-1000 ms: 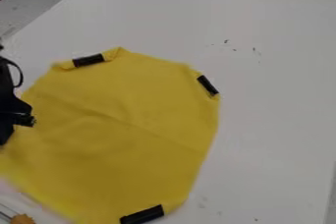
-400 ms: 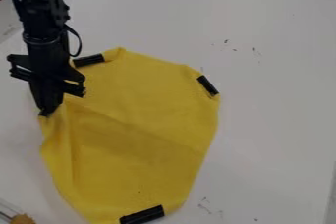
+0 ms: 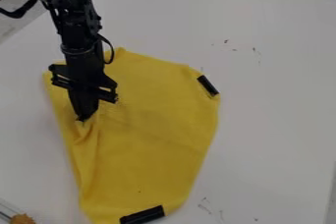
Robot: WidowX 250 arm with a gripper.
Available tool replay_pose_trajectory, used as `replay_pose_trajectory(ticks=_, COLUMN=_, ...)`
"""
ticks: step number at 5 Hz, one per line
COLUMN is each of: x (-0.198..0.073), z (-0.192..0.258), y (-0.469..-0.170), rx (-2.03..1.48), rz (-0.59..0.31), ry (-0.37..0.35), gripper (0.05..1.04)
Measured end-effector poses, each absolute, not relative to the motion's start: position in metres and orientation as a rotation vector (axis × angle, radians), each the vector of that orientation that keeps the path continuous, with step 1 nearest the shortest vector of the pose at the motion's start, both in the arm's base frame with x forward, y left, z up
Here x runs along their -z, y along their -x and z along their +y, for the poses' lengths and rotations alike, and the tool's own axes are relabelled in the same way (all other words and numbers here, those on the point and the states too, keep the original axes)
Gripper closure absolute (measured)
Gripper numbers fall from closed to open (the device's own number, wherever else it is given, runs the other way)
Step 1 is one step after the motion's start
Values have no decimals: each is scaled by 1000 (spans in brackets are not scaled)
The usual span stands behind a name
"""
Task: Fold the cloth from bottom left to top right
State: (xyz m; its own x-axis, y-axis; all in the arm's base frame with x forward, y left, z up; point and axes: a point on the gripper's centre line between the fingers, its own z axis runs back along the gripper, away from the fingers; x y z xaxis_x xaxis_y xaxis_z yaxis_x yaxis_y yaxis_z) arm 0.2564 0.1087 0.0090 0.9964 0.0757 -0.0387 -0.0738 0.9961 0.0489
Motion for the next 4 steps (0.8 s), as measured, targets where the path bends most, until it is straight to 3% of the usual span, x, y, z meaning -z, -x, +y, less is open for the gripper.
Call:
replay_pose_trajectory(ticks=1, x=-5, z=103, y=-267, rx=-57, rz=27, ry=-18, gripper=870)
replay_pose_trajectory(ticks=2, x=-8, z=90, y=-277, rx=-37, rz=23, ry=9, gripper=633)
replay_pose_trajectory(ticks=3, x=-13, z=72, y=-284, rx=-72, rz=29, ry=57, gripper=327)
replay_pose_trajectory(ticks=4, x=-27, z=55, y=-293, rx=-143, rz=-20, ry=84, gripper=93)
